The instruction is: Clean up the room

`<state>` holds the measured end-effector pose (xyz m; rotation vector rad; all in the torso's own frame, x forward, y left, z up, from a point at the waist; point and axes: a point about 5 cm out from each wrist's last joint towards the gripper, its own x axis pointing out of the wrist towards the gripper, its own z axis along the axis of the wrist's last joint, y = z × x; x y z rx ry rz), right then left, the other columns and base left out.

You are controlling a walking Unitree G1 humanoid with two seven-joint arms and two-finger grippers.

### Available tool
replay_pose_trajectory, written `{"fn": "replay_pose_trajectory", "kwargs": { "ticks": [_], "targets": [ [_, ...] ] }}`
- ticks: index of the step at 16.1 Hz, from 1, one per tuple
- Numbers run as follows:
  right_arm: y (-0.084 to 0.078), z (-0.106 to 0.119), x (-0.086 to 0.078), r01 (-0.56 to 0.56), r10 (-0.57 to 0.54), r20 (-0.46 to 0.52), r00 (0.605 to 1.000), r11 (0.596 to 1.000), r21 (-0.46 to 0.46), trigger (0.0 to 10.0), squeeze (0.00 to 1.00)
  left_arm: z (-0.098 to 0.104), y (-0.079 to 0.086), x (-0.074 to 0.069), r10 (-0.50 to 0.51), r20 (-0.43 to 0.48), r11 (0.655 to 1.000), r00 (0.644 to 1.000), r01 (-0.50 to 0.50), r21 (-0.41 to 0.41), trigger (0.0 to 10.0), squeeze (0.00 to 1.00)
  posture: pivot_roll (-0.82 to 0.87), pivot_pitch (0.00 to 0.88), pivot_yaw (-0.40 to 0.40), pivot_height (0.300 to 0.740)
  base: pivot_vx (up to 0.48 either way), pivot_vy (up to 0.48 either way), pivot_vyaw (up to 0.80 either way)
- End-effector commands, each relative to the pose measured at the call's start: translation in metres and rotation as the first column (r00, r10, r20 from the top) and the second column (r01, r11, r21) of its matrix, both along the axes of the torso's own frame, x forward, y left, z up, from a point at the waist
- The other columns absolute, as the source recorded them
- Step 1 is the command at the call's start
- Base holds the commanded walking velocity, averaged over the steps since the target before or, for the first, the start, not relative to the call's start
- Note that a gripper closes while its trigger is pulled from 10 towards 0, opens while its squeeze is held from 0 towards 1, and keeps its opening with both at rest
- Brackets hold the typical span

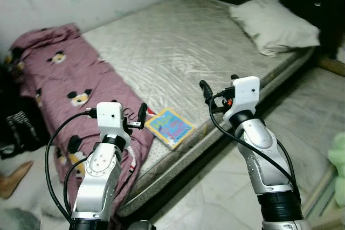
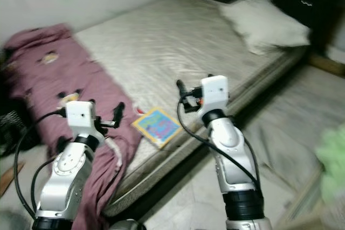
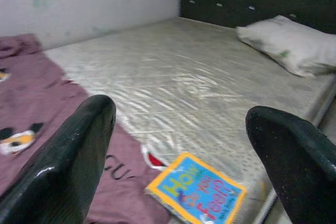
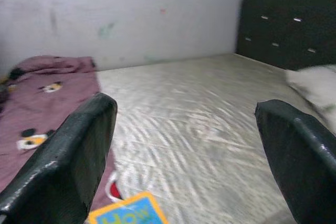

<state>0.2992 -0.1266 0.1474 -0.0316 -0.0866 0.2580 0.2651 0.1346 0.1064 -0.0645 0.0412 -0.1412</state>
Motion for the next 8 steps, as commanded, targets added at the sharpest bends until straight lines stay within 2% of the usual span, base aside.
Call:
{"fn": "replay_pose_trajectory", "kwargs": {
  "ticks": [1, 8],
  "targets": [
    [0.0121, 0.0021, 0.0009, -0.04, 0.04, 0.005, 0.999, 0.999, 0.018, 10.0, 0.0, 0.0007, 0.0096, 0.0013, 0.027, -0.001, 0.999, 1.0, -0.027, 0.022, 10.0, 0.0, -0.14, 0.0, 0.04, 0.74, 0.0, 0.0, 0.8],
    [0.0141, 0.0017, 0.0009, -0.039, 0.039, 0.009, 0.999, 0.999, 0.021, 10.0, 0.0, 0.0025, 0.0078, 0.0046, 0.014, 0.012, 0.999, 1.0, -0.014, 0.033, 10.0, 0.0, -0.14, 0.0, 0.048, 0.74, 0.0, 0.0, 0.8]
  ]
}}
